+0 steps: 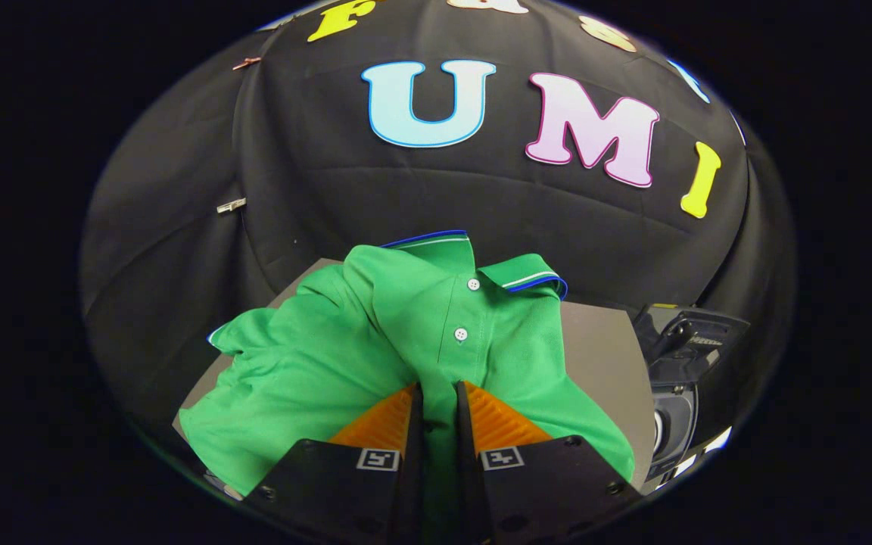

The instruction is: Put the clothes into the washing machine and then close the washing machine lid.

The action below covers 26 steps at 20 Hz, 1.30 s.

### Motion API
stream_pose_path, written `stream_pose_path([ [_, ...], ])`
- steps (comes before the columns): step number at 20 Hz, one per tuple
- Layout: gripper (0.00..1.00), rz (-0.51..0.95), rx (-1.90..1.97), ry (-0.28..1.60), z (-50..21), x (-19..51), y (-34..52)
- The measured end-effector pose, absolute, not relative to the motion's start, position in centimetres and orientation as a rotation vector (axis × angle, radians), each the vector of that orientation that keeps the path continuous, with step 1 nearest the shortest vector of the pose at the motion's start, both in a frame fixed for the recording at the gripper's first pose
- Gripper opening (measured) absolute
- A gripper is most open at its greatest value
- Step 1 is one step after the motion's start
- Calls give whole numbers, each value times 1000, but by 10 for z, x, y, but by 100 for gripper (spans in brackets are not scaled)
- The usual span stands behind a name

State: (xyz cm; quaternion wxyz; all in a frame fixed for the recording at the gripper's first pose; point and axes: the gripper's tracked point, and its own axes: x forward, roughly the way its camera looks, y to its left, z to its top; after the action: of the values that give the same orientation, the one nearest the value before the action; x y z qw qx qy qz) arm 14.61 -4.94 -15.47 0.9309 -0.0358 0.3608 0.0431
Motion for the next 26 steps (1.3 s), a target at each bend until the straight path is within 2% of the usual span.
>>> stream_pose_path([
  [4,24,37,158,788,-151,145,-56],
  [11,24,95,118,808,-143,150,-57],
  [13,5,77,136,816,-140,149,-64],
  [18,5,116,191,801,-116,147,-60],
  [26,5,217,227,698,-37,158,-67],
])
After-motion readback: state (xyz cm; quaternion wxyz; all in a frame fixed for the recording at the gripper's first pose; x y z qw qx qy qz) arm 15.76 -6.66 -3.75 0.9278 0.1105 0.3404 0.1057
